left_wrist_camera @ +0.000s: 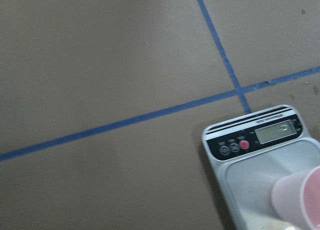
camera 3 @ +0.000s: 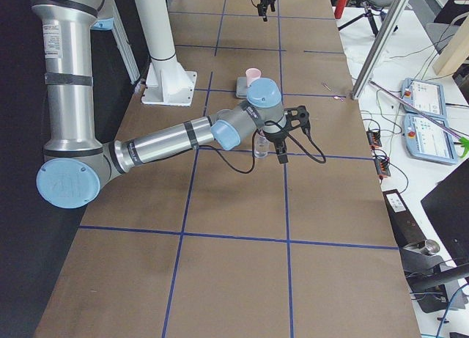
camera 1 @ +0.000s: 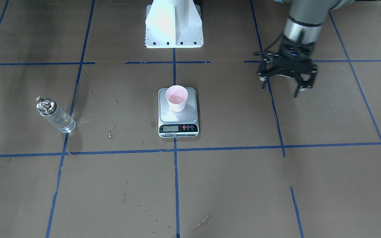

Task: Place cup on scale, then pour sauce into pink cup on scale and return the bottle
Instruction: 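Withdraw the left gripper away from the scale, then reach the right gripper to the glass spout bottle and grasp it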

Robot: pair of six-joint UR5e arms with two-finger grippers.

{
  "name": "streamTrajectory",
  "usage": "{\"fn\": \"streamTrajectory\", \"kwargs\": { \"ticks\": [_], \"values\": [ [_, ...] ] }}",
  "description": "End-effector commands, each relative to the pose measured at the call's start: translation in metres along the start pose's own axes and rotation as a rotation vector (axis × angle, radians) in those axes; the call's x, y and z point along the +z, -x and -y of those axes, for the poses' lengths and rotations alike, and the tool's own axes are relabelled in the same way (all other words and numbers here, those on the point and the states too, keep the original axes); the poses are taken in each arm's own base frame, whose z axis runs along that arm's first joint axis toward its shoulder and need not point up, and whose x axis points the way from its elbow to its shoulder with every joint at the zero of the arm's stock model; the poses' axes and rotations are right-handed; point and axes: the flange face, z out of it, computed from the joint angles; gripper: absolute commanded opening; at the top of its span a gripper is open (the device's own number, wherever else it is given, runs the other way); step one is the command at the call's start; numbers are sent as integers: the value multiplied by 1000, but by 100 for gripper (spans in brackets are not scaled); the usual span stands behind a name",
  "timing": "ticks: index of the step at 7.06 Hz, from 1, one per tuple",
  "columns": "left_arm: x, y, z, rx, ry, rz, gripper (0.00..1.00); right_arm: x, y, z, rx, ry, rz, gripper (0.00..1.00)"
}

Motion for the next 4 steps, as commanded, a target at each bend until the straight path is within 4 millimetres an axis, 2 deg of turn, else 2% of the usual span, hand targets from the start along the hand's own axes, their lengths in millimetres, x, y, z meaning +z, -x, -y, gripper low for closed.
{"fn": "streamTrajectory", "kwargs": {
  "ticks": [1,3,4],
  "values": [
    [-37,199,-76,-111,59,20,100,-9,78,-41,66,12,48,100],
    [-25,326,-156,-225,148,86,100,17,152,-95,92,-6,0,100],
    [7,375,-200,-214,233,60,100,27,165,-120,52,-20,-37,100]
  ]
}}
